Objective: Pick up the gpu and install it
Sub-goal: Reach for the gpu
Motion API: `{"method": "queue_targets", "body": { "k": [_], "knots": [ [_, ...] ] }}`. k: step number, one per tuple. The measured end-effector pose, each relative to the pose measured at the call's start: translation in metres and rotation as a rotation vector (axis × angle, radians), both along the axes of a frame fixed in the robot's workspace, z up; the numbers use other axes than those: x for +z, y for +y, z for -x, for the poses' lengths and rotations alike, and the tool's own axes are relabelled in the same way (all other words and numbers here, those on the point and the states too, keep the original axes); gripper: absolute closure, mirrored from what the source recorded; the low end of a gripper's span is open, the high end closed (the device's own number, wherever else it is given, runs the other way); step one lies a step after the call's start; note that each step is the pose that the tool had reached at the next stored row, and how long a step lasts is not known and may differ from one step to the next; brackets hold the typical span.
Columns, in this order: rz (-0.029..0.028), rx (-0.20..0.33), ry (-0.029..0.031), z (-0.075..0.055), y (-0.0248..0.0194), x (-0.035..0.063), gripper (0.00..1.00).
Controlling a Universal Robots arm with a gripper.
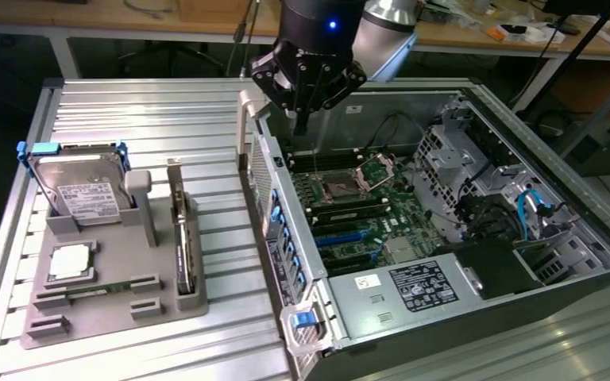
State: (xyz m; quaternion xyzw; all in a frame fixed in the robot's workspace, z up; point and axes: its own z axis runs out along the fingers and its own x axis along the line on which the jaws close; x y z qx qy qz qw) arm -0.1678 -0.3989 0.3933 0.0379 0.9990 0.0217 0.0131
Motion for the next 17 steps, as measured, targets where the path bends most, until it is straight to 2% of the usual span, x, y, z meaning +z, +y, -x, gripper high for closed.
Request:
{"method": "queue_targets", "body": {
  "k": [17],
  "knots": [
    [0.0001, 0.0, 0.0, 0.011, 0.0, 0.0, 0.89]
  ]
}}
